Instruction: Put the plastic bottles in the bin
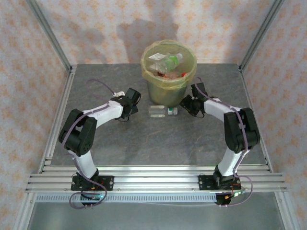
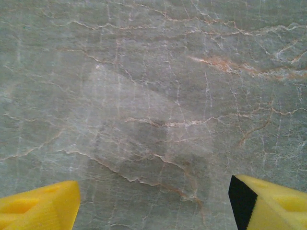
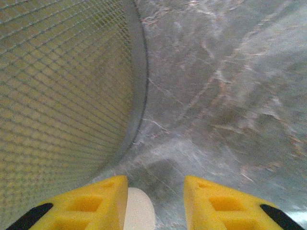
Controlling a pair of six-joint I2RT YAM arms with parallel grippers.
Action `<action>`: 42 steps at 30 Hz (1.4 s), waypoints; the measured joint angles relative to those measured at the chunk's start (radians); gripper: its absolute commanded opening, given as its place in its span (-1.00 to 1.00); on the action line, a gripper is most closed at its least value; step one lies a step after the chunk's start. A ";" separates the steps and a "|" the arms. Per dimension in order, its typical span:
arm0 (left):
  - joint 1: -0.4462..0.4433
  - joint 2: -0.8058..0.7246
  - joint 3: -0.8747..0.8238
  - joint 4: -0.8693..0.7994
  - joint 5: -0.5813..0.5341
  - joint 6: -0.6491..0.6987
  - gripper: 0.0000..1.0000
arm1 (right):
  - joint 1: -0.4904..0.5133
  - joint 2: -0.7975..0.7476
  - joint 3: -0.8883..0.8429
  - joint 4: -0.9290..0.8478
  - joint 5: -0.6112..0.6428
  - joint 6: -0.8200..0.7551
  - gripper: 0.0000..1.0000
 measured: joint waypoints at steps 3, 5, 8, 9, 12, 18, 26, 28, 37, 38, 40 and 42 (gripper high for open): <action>-0.008 0.019 0.013 0.000 0.008 0.000 0.63 | 0.000 0.024 0.003 0.033 -0.026 0.016 -0.32; -0.017 0.028 0.019 0.000 0.018 0.000 0.63 | 0.000 0.035 0.003 0.050 -0.039 0.026 -0.32; -0.031 0.040 0.023 0.001 0.028 0.000 0.61 | 0.000 0.043 0.002 0.068 -0.058 0.037 -0.33; -0.035 0.045 0.026 0.000 0.032 0.000 0.61 | 0.000 0.043 -0.001 0.072 -0.062 0.042 -0.33; -0.048 0.064 0.037 0.005 0.043 0.000 0.55 | -0.002 0.043 -0.016 0.092 -0.079 0.051 -0.33; -0.073 0.093 0.045 0.025 0.056 0.002 0.46 | -0.002 0.039 -0.099 0.137 -0.106 0.072 -0.33; -0.100 0.100 0.050 0.066 0.084 0.018 0.45 | 0.003 -0.032 -0.162 0.156 -0.109 0.083 -0.33; -0.105 0.103 0.054 0.077 0.085 0.019 0.45 | 0.005 -0.043 -0.169 0.158 -0.109 0.084 -0.33; -0.114 0.157 0.074 0.098 0.099 0.020 0.45 | 0.050 -0.072 -0.213 0.161 -0.105 0.087 -0.33; -0.116 0.157 0.075 0.098 0.099 0.019 0.45 | 0.061 -0.080 -0.221 0.161 -0.103 0.087 -0.33; -0.117 0.157 0.077 0.098 0.099 0.019 0.45 | 0.084 -0.103 -0.239 0.161 -0.097 0.090 -0.33; -0.117 0.157 0.077 0.098 0.099 0.020 0.45 | 0.109 -0.136 -0.263 0.159 -0.085 0.093 -0.32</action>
